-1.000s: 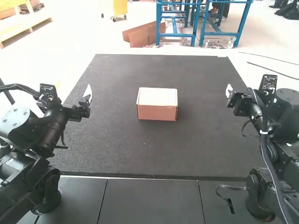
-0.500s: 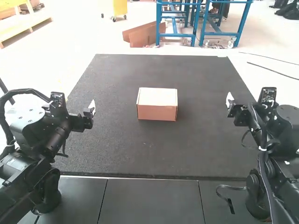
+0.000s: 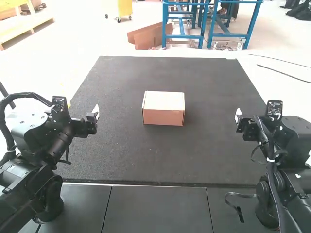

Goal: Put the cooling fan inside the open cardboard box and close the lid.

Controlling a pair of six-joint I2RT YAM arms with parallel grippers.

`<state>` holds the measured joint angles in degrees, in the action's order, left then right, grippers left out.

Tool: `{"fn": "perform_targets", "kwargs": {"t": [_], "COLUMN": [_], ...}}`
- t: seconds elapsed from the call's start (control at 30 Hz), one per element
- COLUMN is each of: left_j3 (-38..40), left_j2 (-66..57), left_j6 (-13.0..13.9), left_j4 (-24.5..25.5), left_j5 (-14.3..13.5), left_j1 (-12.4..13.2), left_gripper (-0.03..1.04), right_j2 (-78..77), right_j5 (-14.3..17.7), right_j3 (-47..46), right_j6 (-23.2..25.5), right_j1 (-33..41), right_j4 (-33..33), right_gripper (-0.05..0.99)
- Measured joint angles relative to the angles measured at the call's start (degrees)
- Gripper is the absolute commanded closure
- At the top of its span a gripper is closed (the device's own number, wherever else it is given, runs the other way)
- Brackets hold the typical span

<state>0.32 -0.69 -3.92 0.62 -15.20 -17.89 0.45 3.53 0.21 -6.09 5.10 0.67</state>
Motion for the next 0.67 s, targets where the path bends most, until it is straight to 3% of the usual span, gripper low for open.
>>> {"fn": "perform_targets", "kwargs": {"t": [0.2,0.3,0.47,0.67], "left_j3": [0.0,0.0,0.0,0.0], "left_j2": [0.0,0.0,0.0,0.0], "left_j6": [0.0,0.0,1.6,5.7], "left_j4": [-0.7,-0.6,-0.4,0.1], "left_j5": [0.5,2.7,6.8,10.8], "left_j1": [7.0,9.4,10.1,9.0], "left_gripper": [0.05,0.05,0.05,0.05], "right_j2": [0.0,0.0,0.0,0.0], "right_j5": [0.3,0.4,0.4,0.4], "right_j3": [0.0,0.0,0.0,0.0], "right_j6": [-0.2,-0.4,-0.6,-0.6], "right_j1": [0.0,0.0,0.0,0.0], "right_j4": [0.0,0.0,0.0,0.0], "right_gripper": [0.03,0.03,0.03,0.03]}}
